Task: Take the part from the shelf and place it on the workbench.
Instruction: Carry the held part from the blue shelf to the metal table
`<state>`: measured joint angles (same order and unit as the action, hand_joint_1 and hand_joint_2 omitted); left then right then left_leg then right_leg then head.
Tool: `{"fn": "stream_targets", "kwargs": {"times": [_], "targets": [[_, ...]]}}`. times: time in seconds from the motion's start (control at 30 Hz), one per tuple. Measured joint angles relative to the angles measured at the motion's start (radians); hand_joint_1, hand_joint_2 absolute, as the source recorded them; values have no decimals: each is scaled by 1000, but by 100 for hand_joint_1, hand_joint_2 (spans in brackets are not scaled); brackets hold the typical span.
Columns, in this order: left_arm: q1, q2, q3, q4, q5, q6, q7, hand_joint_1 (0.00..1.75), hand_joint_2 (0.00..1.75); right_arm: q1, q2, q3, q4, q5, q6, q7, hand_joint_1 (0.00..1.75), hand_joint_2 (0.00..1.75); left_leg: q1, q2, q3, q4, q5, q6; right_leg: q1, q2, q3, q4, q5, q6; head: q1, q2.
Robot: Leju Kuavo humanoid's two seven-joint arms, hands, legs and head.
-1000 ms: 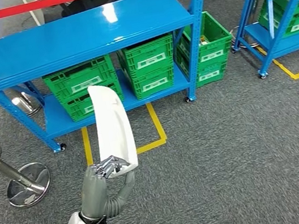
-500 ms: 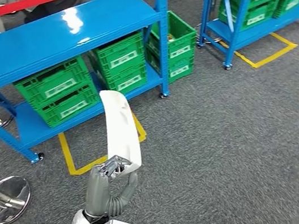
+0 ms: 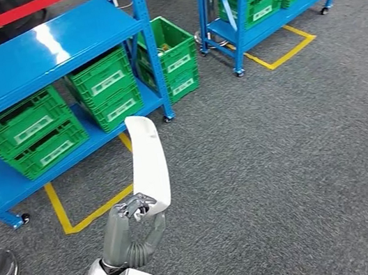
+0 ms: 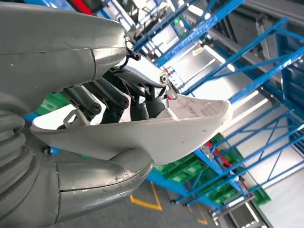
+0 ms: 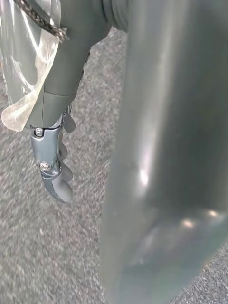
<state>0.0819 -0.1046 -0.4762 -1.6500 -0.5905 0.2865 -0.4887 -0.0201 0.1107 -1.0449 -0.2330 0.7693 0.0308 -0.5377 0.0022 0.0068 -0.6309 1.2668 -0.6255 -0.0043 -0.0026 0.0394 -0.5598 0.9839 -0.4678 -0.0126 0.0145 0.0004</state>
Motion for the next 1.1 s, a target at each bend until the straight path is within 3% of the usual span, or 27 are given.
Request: {"fn": "stream_targets", "kwargs": {"times": [0.07,0.13,0.2,0.27,0.33,0.4,0.47,0.5,0.53,0.57,0.63,0.67,0.77,0.83,0.9,0.97,1.0,1.03,1.07,1.1], "targets": [[0,-1,4,2,5,0,-3,175,175,4,0,-6,0,0,0,0,0,0,-3,-20,54,-105,69,17,6,27,-3,2,4,1,0,0],[0,-2,6,2,7,0,-6,175,175,3,2,-9,0,0,-1,0,0,0,-6,-65,108,-223,119,36,7,51,-9,4,10,6,4,0],[0,-3,9,3,10,1,-10,175,175,2,4,-13,-2,-2,-3,-1,0,0,-7,-84,120,-264,125,42,3,73,-24,7,19,17,3,0],[-1,-7,13,3,16,2,-13,175,175,8,3,-20,-4,-3,-6,0,0,0,-5,-63,118,-278,130,41,1,84,-40,10,25,30,-1,0],[-1,-13,16,3,21,2,-14,175,175,13,2,-27,-5,-4,-9,2,0,0,2,-39,116,-291,140,43,4,45,-68,52,-3,39,4,0],[2,-15,20,5,23,2,-14,175,175,10,3,-32,-5,-4,-10,2,0,0,2,-8,112,-294,145,45,2,-13,-125,172,-71,48,10,0],[4,-15,23,7,24,2,-14,175,175,7,3,-33,-5,-4,-10,2,0,0,1,25,107,-293,146,44,-6,-33,-169,284,-115,60,11,0],[5,-15,24,8,24,2,-14,175,175,8,3,-33,-5,-4,-10,2,0,0,1,39,105,-292,147,43,-9,-37,-166,290,-111,64,11,0],[5,-15,25,8,24,2,-14,175,175,10,3,-33,-6,-4,-10,2,0,0,1,52,105,-291,147,41,-11,-42,-138,251,-90,66,11,0],[4,-16,26,8,24,2,-14,175,175,11,3,-34,-7,-4,-10,2,0,0,1,64,104,-289,147,39,-13,-56,-92,179,-60,68,12,0],[3,-17,29,9,24,2,-15,175,175,9,3,-34,-9,-4,-10,2,0,0,-2,86,103,-284,145,29,-11,-90,-9,43,-24,62,10,0],[2,-17,29,9,24,2,-15,175,175,8,3,-35,-9,-4,-10,2,0,0,-4,94,103,-282,144,23,-9,-100,10,10,-19,55,10,0],[0,-20,30,9,29,3,-17,175,175,9,3,-41,-10,-3,-11,5,0,0,-5,111,103,-281,145,6,-7,-80,5,2,-13,30,8,0],[-1,-21,31,9,36,3,-19,175,175,12,4,-47,-11,-3,-12,8,0,0,0,76,90,-245,113,-6,-10,-63,1,-1,-5,15,5,0],[1,-20,34,10,44,2,-21,175,175,10,4,-54,-13,-3,-12,12,0,0,4,22,43,-128,39,-11,-10,-41,-3,-2,2,4,0,0],[3,-19,36,14,52,1,-23,175,175,9,4,-58,-14,-2,-13,15,0,0,4,2,-10,0,-15,-9,-6,-16,-11,-1,7,-1,-1,0],[4,-18,38,16,55,0,-24,175,175,10,4,-60,-14,-2,-14,17,0,0,3,0,-17,21,-14,-6,-3,-2,-13,-1,9,-2,-1,0],[4,-18,38,18,58,0,-25,175,175,12,4,-62,-14,-2,-14,18,0,0,2,-3,-6,1,8,-1,-1,12,-14,-1,11,-1,-1,0],[4,-18,39,19,61,-1,-26,175,175,14,5,-64,-14,-2,-15,19,0,0,1,-10,22,-55,45,5,1,26,-13,0,12,0,-1,0],[4,-18,40,20,64,-1,-27,175,175,15,6,-66,-14,-2,-16,20,0,0,0,-34,57,-129,83,14,1,40,-14,0,14,1,-1,0]]}}
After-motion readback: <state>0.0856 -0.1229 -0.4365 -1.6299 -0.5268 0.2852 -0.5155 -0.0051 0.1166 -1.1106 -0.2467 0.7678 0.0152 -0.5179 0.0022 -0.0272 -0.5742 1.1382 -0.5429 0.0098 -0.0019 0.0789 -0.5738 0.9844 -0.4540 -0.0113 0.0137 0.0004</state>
